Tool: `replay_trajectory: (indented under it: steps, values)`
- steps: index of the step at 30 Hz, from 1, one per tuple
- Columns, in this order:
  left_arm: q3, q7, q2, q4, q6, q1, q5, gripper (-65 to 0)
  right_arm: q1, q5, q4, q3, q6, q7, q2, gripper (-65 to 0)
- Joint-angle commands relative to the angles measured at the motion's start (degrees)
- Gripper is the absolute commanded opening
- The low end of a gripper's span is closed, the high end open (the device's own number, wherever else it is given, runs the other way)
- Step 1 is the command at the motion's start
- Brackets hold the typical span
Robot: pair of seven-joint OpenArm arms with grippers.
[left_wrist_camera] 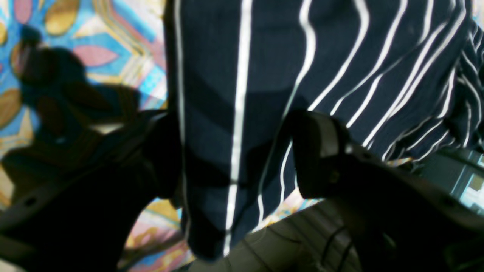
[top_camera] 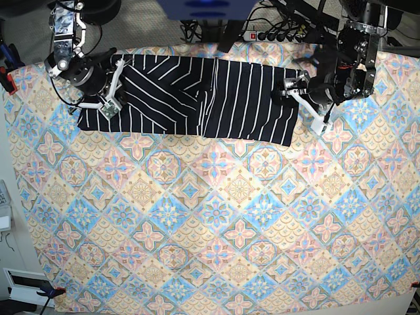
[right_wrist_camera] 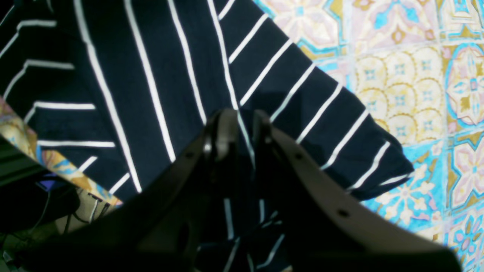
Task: Fold the T-shirt properly
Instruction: 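Release the shirt and regrasp its ends with both grippers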
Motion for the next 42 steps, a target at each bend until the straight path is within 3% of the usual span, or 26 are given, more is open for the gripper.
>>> replay_trajectory:
  steps: [1, 5, 10, 12, 17, 21, 24, 27, 29, 36, 42]
  values:
    - [0.2, -0.1, -0.1, -0.3, -0.3, -0.9, -0.2, -21.3, 0.1, 0.5, 1.1, 0.5, -0.2, 0.9, 0.6, -57.9]
    - [2.5, -0.3, 0.7, -1.6, -0.3, -1.5, -0.7, -26.7, 0.1, 0.5, 1.1, 0.5, -0.2, 0.9, 0.6, -57.9]
    - [3.8, -4.8, 0.7, -1.8, -0.3, -1.5, -0.7, -51.1, 0.1, 0.5, 1.2, 0.6, -0.2, 0.9, 0.6, -57.9]
    - [3.6, -5.1, 0.7, -1.8, -0.3, -1.5, -0.7, -56.9, 0.1, 0.5, 1.2, 1.5, -0.2, 0.9, 0.6, -57.9]
    - [2.4, -7.9, 0.3, -1.7, -0.3, -1.4, -0.7, -59.0, 0.0, 0.6, 1.2, 5.5, -0.2, 0.9, 0.6, -57.3]
    - [-3.5, -8.1, 0.3, -1.7, -0.3, -0.5, -0.7, -65.0, 0.0, 0.7, 1.2, 8.5, -0.2, 0.8, 0.6, -50.1]
    - [-6.0, -8.0, 0.1, -1.7, -0.3, -0.2, -0.6, -65.0, 0.1, 0.7, 1.2, 9.4, -0.2, -2.2, 0.6, -42.4]
    - [-6.1, -8.0, -1.6, -1.7, -0.3, -0.2, -0.7, -65.0, 0.1, 0.9, 1.2, 8.9, -0.2, -4.6, 0.6, -39.2]
    - [-6.2, -8.0, -1.8, -1.7, -0.3, -0.1, -0.7, -65.0, 0.2, 3.9, 1.2, 8.9, -0.2, -5.9, 0.6, -38.9]
    - [-5.9, -8.0, -1.8, -1.7, -0.3, -0.1, -0.7, -65.0, 3.8, 23.2, -1.1, 9.7, -0.2, -11.9, 1.3, -38.7]
    - [-5.9, -8.0, -1.8, -1.7, -0.3, -0.1, -0.7, -65.0, 6.4, 30.4, -7.1, 10.3, -0.2, -14.3, 2.3, -38.7]
